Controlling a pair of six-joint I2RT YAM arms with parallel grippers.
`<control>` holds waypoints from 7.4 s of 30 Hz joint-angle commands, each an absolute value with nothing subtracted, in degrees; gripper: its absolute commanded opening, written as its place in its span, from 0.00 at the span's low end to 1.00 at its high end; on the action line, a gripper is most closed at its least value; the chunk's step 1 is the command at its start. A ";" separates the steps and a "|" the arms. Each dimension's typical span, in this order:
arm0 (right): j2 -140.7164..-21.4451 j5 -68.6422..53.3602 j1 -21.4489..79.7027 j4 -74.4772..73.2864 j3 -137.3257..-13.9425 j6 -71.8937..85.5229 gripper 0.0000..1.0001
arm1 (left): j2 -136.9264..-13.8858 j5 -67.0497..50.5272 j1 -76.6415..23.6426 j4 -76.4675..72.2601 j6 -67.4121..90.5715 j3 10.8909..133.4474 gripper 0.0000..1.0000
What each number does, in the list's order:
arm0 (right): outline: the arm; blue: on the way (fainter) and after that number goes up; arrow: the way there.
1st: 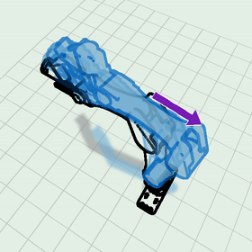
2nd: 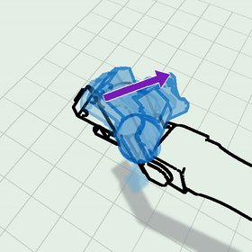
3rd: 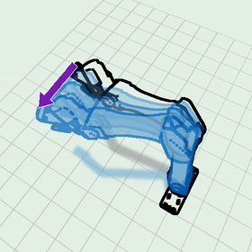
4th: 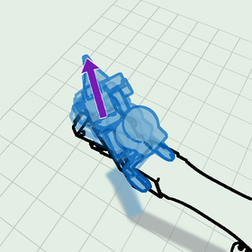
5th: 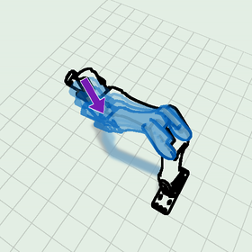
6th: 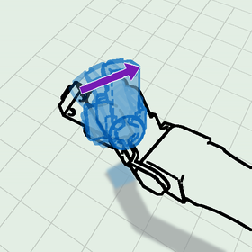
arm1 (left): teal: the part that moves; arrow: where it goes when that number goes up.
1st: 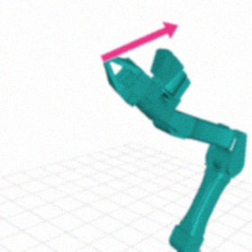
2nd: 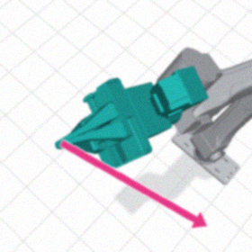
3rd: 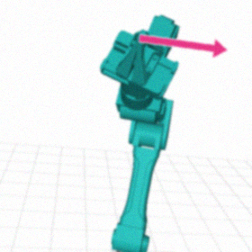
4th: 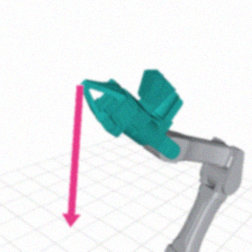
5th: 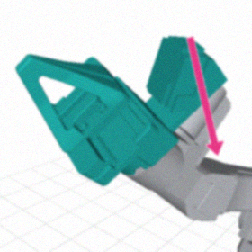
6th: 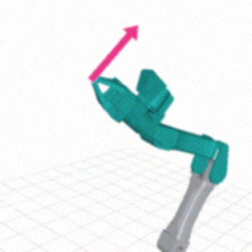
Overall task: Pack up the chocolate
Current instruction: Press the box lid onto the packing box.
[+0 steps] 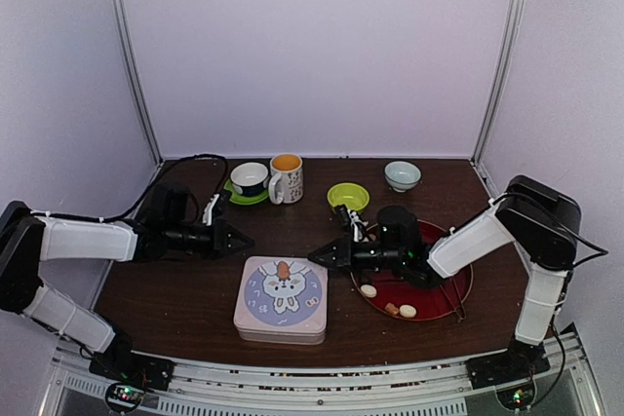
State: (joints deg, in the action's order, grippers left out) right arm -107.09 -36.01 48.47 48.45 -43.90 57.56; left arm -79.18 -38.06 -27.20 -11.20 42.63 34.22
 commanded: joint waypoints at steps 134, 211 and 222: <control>-95.54 -29.06 55.56 0.53 -49.26 29.70 0.00 | -86.60 -12.98 -44.09 0.30 40.40 42.10 0.00; -98.78 -28.05 63.62 47.10 -25.43 39.32 0.00 | -72.53 -35.97 -36.20 -27.60 39.54 11.61 0.00; -88.49 -25.37 62.89 42.14 -21.89 34.51 0.00 | -54.62 -30.43 -38.49 -1.98 34.17 18.90 0.00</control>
State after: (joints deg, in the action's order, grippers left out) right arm -95.57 -29.93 62.74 51.66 -23.99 39.48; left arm -58.48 -34.28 -38.06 -12.03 37.69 14.85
